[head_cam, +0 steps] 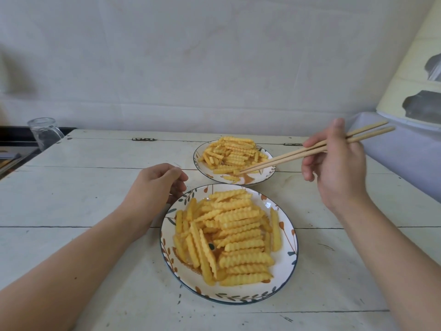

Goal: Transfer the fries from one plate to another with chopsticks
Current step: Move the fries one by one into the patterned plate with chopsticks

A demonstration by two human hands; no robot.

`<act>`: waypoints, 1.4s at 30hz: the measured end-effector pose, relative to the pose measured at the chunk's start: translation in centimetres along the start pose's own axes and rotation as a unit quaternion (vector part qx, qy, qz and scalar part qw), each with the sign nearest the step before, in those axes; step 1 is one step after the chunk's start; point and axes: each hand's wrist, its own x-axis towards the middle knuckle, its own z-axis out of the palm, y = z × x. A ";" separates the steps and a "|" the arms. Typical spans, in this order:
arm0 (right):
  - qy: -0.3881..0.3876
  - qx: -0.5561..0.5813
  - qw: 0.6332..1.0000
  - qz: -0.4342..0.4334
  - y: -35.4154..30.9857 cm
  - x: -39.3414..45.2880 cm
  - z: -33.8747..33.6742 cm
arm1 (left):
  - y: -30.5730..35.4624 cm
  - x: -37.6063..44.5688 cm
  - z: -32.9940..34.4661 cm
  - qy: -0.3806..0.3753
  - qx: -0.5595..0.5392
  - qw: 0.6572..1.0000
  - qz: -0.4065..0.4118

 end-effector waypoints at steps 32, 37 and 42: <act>-0.085 -0.131 0.987 -0.030 2.1 -0.9 -0.1 | -0.1 0.0 0.0 -0.003 -0.001 1.000 0.000; -0.081 -0.128 0.988 -0.021 2.8 -0.7 0.3 | -0.2 0.1 0.0 -0.003 0.000 1.000 0.002; -0.003 -0.065 0.998 -0.022 1.6 -0.3 0.3 | -0.2 0.1 0.0 -0.003 -0.001 1.000 0.002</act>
